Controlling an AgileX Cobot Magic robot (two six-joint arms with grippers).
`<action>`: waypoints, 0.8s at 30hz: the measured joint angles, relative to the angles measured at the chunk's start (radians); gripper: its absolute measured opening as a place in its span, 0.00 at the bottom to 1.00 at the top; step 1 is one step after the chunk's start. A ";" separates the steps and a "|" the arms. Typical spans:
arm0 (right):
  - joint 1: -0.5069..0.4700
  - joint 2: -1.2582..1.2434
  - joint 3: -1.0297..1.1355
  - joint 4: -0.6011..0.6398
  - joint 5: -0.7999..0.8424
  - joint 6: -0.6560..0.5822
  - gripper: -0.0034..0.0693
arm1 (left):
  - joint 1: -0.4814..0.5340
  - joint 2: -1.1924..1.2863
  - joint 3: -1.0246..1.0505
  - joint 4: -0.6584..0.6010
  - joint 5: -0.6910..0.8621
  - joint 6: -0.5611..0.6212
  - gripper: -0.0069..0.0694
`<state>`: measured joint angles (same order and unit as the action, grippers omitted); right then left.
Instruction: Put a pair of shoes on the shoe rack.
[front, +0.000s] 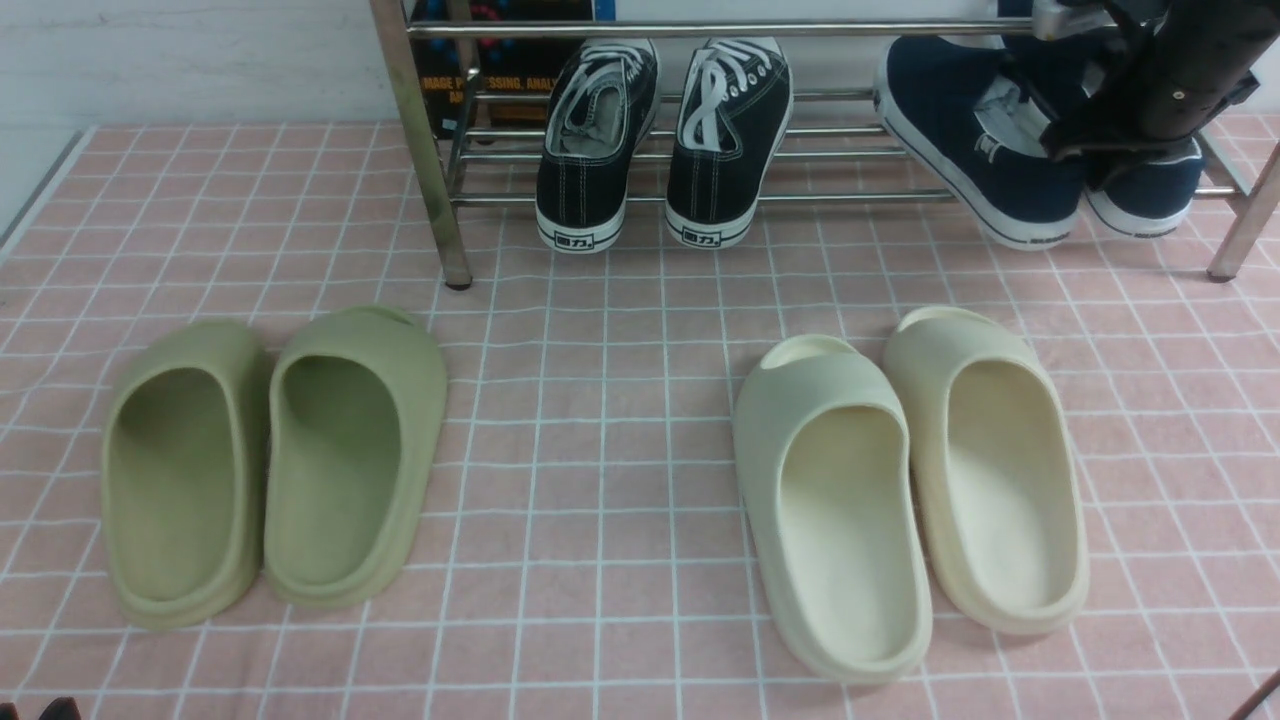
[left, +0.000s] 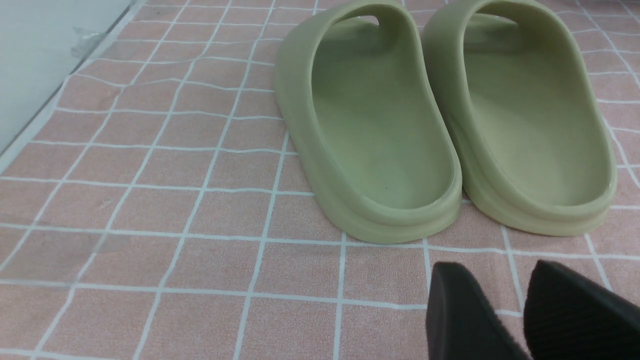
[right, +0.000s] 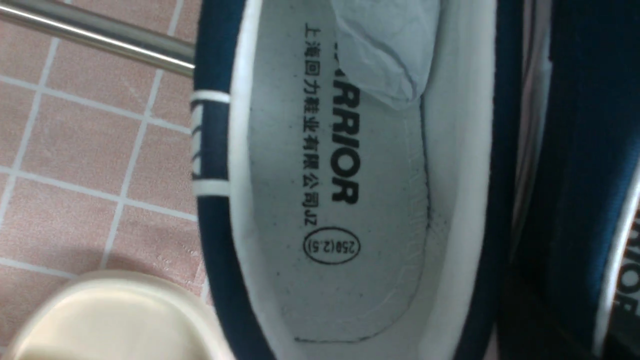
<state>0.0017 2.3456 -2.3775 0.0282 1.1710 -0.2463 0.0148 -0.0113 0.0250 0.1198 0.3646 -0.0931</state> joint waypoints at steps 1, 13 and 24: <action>-0.001 0.001 0.000 0.000 -0.005 0.000 0.12 | 0.000 0.000 0.000 0.000 0.000 0.000 0.40; -0.002 -0.079 -0.003 -0.001 0.074 0.000 0.67 | 0.000 0.000 0.000 0.015 0.001 0.000 0.40; -0.002 -0.275 0.240 -0.034 0.074 0.057 0.33 | 0.000 0.000 0.000 0.018 0.001 0.000 0.40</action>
<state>-0.0005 2.0708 -2.1379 -0.0058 1.2453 -0.1892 0.0148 -0.0113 0.0250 0.1378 0.3658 -0.0931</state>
